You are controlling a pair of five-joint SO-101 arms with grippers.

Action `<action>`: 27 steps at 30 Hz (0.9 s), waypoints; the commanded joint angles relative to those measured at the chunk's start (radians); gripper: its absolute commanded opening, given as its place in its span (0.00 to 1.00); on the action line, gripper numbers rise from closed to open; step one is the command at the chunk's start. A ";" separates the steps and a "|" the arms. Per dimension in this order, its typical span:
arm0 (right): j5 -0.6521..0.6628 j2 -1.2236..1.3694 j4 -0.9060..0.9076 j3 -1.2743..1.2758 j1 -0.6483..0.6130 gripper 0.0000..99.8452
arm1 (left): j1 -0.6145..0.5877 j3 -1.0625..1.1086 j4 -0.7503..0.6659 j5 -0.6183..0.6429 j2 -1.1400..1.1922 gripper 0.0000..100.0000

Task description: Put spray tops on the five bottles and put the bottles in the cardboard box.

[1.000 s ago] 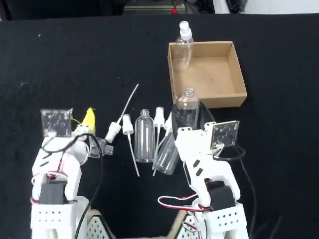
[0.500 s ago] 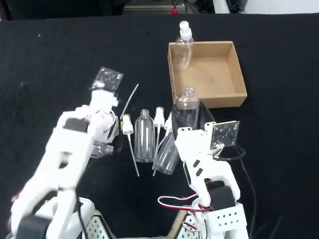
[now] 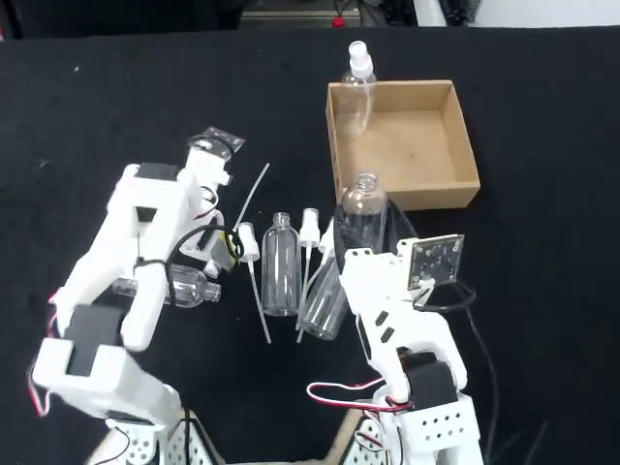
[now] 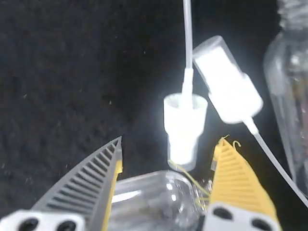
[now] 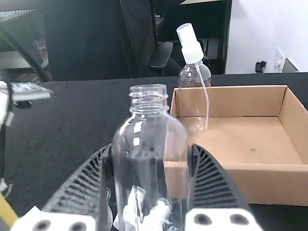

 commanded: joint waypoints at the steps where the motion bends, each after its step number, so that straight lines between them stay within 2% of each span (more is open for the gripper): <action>1: 0.011 -0.096 0.008 -0.004 -0.005 0.09 | -0.008 -0.110 -0.005 -0.057 0.029 0.29; 8: 0.011 -0.094 0.009 -0.004 -0.005 0.09 | -0.002 -0.124 -0.054 -0.160 0.127 0.29; 13: 0.011 -0.093 0.009 -0.004 -0.005 0.09 | 0.002 -0.139 -0.064 -0.176 0.189 0.29; 20: 0.011 -0.090 0.011 -0.004 -0.005 0.09 | 0.038 -0.202 -0.055 -0.186 0.198 0.16; 24: 0.011 -0.096 0.032 -0.004 -0.005 0.09 | 0.045 -0.160 -0.057 -0.311 0.196 0.12; 27: 0.011 -0.096 0.034 -0.004 -0.005 0.09 | 0.022 -0.176 -0.048 -0.359 0.187 0.09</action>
